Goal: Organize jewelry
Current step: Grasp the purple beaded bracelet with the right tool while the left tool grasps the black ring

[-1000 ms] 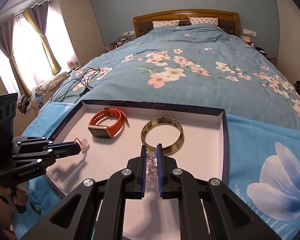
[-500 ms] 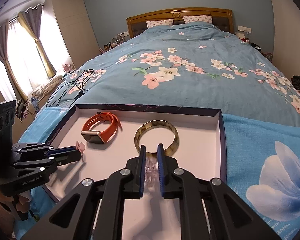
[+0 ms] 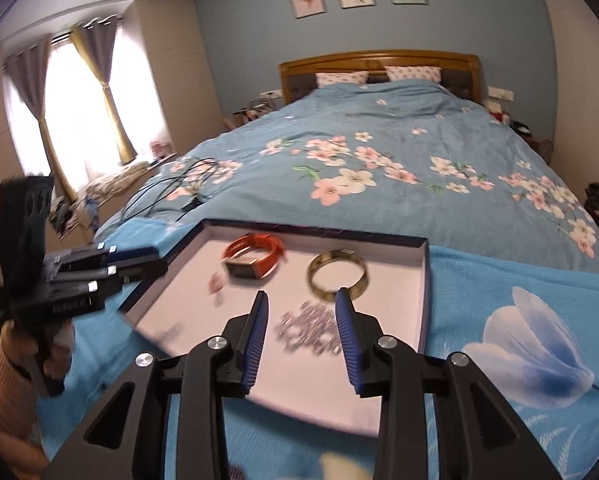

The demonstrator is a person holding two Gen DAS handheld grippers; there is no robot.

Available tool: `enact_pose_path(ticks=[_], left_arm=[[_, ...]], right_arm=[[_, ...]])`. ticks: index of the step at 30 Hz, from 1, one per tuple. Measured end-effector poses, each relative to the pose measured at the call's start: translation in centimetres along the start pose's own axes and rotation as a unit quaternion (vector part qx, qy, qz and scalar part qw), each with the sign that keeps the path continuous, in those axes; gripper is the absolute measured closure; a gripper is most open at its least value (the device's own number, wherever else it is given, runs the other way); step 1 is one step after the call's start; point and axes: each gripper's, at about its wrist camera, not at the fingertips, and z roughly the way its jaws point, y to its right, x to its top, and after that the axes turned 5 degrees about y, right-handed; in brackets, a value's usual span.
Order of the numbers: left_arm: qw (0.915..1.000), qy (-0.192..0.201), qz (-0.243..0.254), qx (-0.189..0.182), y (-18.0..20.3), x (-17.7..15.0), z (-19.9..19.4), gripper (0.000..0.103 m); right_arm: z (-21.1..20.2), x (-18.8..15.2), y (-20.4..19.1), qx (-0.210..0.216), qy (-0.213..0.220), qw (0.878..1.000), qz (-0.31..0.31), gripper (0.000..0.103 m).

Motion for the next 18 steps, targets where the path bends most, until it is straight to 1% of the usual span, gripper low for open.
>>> enact_pose_path(ticks=[3, 7, 12, 14, 18], left_arm=[[0.9999, 0.014, 0.007, -0.005, 0.2, -0.8, -2.6, 0.064], [0.9997, 0.014, 0.017, -0.013, 0.3, -2.7, -5.4, 0.062], [0.9998, 0.002, 0.017, -0.012, 0.2, -5.7, -7.7, 0.062], [0.9996, -0.003, 0.017, -0.02, 0.5, -6.7, -8.3, 0.062], [0.9977, -0.019, 0.041, -0.05, 2.4, -9.1, -9.6, 0.062]], right_arm=[[-1.4, -1.4, -1.0, 0.007, -0.009, 1.0, -0.023, 0.069], [-2.7, -4.0, -1.7, 0.01, -0.034, 0.999, -0.041, 0.069], [-4.0, -6.8, -1.5, 0.016, -0.059, 0.998, -0.026, 0.069], [-4.4, -7.7, -1.4, 0.018, -0.064, 0.998, -0.019, 0.069], [-5.2, -9.2, -1.6, 0.023, -0.075, 0.997, -0.011, 0.069]])
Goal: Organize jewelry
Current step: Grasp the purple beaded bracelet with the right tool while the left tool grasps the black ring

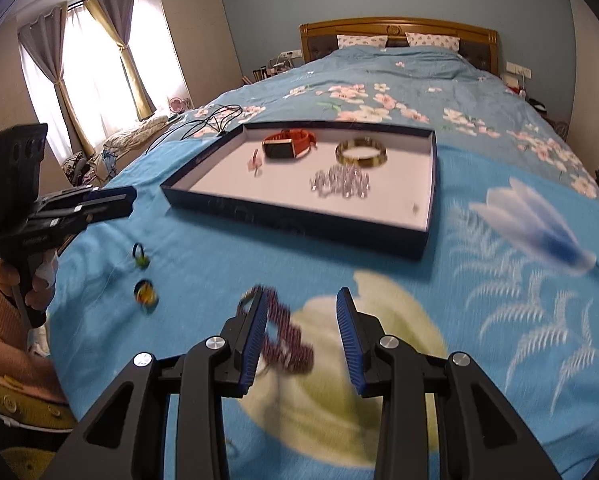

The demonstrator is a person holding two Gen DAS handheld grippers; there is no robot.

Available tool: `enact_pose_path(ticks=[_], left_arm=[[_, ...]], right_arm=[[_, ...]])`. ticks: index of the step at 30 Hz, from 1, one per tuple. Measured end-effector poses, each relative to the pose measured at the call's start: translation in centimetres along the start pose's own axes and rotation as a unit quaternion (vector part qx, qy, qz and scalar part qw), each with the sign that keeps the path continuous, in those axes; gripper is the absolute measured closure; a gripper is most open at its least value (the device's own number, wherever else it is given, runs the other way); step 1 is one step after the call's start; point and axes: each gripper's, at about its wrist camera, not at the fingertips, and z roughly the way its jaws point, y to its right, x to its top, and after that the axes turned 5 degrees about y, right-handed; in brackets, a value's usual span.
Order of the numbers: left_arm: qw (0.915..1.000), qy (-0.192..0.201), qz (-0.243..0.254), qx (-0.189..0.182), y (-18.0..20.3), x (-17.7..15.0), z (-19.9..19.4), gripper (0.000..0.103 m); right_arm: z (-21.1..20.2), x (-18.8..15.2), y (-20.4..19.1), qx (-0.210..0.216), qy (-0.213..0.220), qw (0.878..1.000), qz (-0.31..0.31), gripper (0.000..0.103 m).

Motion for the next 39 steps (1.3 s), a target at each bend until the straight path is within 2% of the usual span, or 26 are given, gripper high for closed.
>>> enact_pose_path(ticks=[8, 11, 17, 26, 31, 39], left_arm=[[0.9973, -0.05, 0.041, -0.035, 3.4, -3.7, 0.1, 0.063], [0.9959, -0.074, 0.043, -0.029, 3.5, -4.6, 0.7, 0.067], [0.9945, -0.095, 0.043, -0.008, 2.8, -4.7, 2.4, 0.074], [0.9936, -0.092, 0.064, 0.005, 3.1, -4.4, 3.0, 0.077], [0.9942, -0.092, 0.055, 0.007, 3.0, -4.0, 3.5, 0.082], [0.996, -0.085, 0.028, 0.002, 2.6, -3.8, 3.1, 0.082]], right_arm=[[-0.1, -1.1, -0.3, 0.007, -0.003, 1.0, 0.012, 0.069], [-0.2, -1.2, -0.3, 0.008, 0.0, 1.0, 0.012, 0.069], [-0.2, -1.4, -0.3, 0.005, -0.004, 1.0, 0.018, 0.069], [0.1, -1.9, -0.1, 0.006, -0.005, 1.0, 0.026, 0.069], [0.0, -1.9, -0.3, 0.003, -0.005, 1.0, 0.02, 0.069], [0.0, -2.2, -0.3, -0.002, -0.012, 1.0, 0.015, 0.07]])
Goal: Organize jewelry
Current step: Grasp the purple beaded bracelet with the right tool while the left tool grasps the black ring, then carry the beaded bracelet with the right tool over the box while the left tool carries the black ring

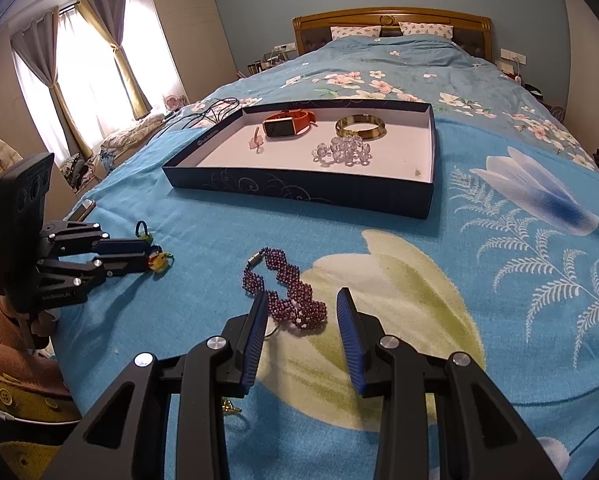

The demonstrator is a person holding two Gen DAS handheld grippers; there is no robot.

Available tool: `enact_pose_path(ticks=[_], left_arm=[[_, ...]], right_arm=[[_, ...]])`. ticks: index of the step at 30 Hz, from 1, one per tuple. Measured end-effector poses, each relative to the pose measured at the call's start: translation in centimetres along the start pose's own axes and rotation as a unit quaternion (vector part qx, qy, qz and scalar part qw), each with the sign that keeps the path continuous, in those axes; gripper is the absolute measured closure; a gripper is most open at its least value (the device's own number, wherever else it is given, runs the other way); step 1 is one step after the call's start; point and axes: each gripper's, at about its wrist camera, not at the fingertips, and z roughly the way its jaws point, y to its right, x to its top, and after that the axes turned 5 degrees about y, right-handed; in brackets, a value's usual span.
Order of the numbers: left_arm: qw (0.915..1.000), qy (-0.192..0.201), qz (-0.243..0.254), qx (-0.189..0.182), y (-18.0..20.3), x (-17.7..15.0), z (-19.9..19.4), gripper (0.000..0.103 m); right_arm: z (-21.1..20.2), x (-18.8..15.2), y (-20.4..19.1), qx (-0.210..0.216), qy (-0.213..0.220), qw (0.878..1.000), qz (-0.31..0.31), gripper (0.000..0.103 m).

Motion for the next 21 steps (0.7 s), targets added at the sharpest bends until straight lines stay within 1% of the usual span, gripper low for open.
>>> enact_pose_path(ticks=[3, 5, 8, 13, 15, 19, 20, 21], left_arm=[[0.9999, 0.006, -0.008, -0.003, -0.3, 0.1, -0.4, 0.082], [0.9998, 0.011, -0.015, -0.007, -0.5, 0.1, -0.7, 0.082], [0.9997, 0.016, -0.019, -0.006, -0.7, 0.1, -1.0, 0.082], [0.9994, 0.024, -0.023, -0.006, -0.7, 0.3, -1.5, 0.082], [0.9993, 0.027, -0.025, -0.007, -0.8, 0.3, -1.6, 0.082], [0.9989, 0.034, -0.03, -0.006, -0.9, 0.6, -1.9, 0.082], [0.9988, 0.037, -0.032, -0.007, -1.0, 0.7, -2.0, 0.082], [0.9986, 0.04, -0.033, -0.007, -1.1, 0.8, -2.1, 0.082]], right_arm=[[0.2, -0.1, 0.0, -0.003, -0.006, 1.0, 0.0, 0.072], [0.5, -0.1, 0.1, -0.003, -0.011, 1.0, 0.002, 0.08], [0.5, -0.1, 0.1, 0.002, -0.011, 1.0, 0.002, 0.087], [0.3, 0.2, 0.0, -0.004, -0.003, 1.0, 0.004, 0.09], [0.1, 0.4, 0.1, 0.006, 0.004, 1.0, 0.012, 0.092], [-0.4, 1.2, 0.1, 0.005, 0.017, 1.0, 0.012, 0.093], [-0.4, 1.3, 0.1, 0.007, 0.02, 1.0, 0.013, 0.095], [-0.6, 1.6, 0.0, 0.01, 0.024, 1.0, 0.013, 0.095]])
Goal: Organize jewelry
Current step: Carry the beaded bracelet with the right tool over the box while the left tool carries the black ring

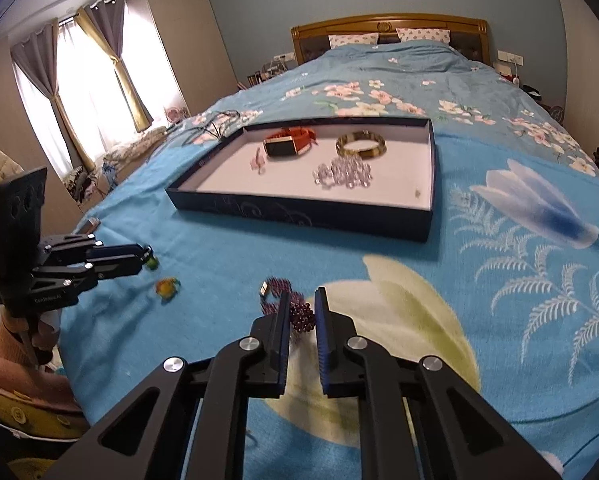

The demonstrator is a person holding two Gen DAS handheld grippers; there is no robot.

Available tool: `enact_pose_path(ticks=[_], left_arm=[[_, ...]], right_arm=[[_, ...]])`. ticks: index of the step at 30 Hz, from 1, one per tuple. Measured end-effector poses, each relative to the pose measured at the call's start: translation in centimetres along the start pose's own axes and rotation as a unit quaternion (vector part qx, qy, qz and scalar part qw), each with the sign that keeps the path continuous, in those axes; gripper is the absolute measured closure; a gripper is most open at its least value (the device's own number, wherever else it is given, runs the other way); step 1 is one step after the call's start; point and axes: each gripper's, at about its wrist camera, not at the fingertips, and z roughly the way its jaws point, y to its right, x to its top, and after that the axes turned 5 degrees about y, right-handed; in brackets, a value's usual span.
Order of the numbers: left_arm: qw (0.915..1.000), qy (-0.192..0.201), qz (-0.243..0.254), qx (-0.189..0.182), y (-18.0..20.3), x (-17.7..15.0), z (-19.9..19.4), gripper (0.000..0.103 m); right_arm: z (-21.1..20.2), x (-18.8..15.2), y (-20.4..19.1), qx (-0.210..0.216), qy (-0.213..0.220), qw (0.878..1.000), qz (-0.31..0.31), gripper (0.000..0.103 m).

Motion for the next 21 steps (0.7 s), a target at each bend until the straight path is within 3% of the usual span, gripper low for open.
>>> enact_pose_path(ticks=[21], left_arm=[[0.9982, 0.058, -0.003, 0.016, -1.3, 4.8, -0.7, 0.082]], right_arm=[[-1.6, 5.1, -1.5, 0.01, 0.066, 0.997, -0.035, 0.095]])
